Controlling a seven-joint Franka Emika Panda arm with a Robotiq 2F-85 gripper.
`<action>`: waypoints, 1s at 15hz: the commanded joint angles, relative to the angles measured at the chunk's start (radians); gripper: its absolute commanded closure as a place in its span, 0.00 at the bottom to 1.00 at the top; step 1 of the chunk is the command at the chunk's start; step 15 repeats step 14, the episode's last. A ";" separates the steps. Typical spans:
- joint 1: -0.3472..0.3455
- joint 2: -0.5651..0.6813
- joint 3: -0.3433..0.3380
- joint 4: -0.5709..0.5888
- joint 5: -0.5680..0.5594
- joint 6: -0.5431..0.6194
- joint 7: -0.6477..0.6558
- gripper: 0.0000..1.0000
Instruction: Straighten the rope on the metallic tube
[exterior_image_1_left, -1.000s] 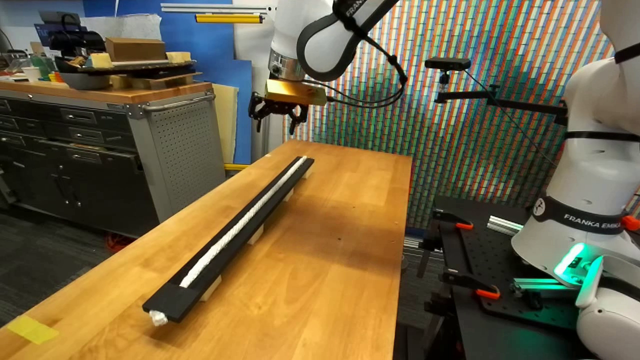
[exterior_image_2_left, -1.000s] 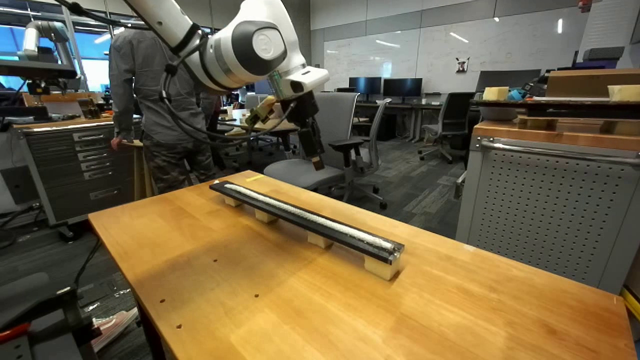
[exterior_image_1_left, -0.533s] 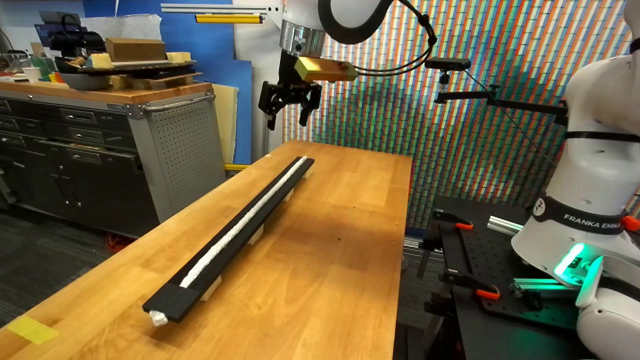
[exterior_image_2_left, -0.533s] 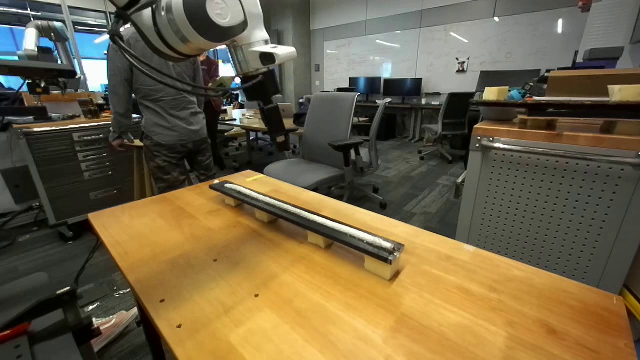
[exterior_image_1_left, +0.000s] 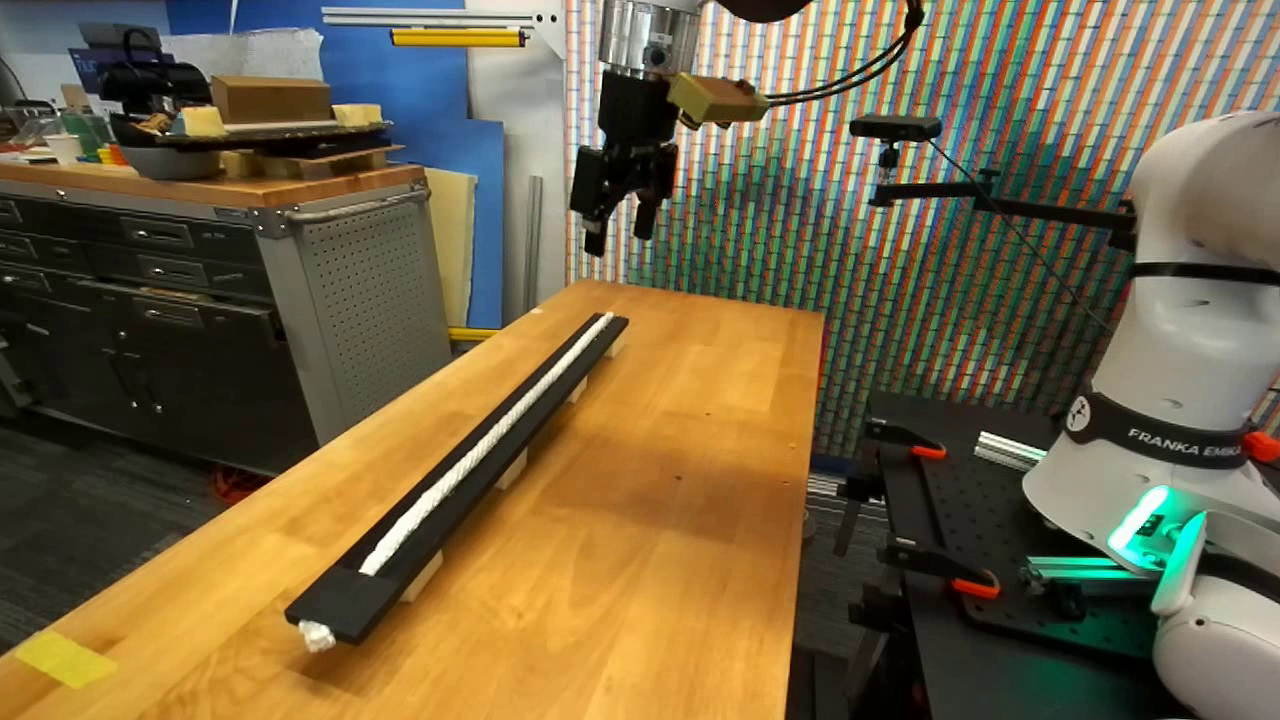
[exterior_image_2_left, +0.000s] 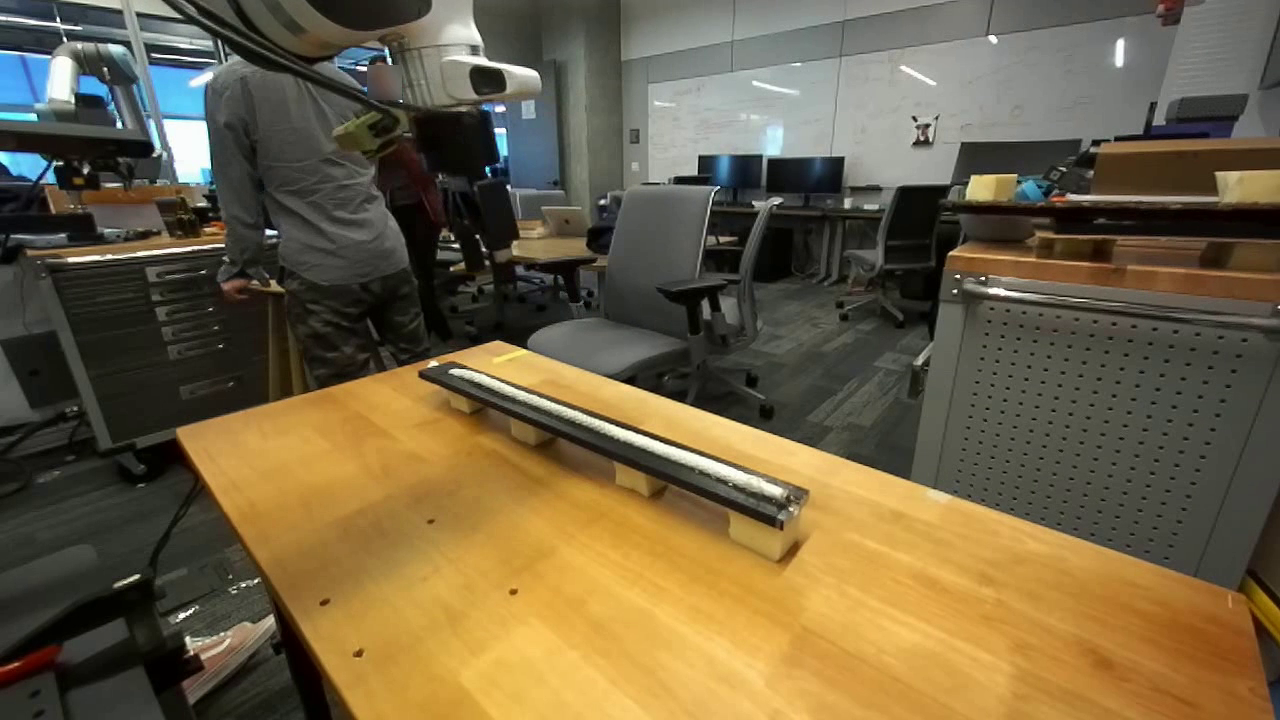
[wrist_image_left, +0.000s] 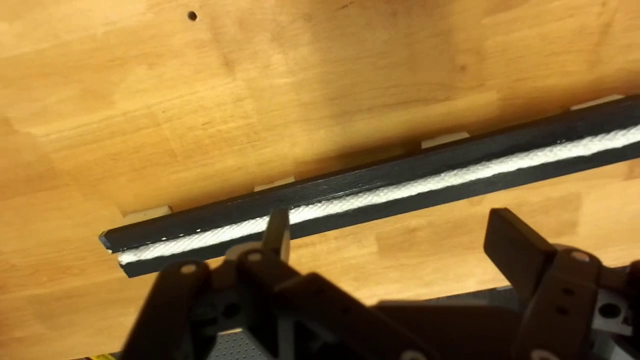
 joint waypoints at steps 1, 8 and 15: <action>-0.031 -0.084 0.036 -0.066 -0.031 -0.032 -0.025 0.00; -0.064 -0.165 0.048 -0.194 -0.091 -0.019 -0.035 0.00; -0.072 -0.144 0.056 -0.200 -0.073 -0.018 -0.041 0.00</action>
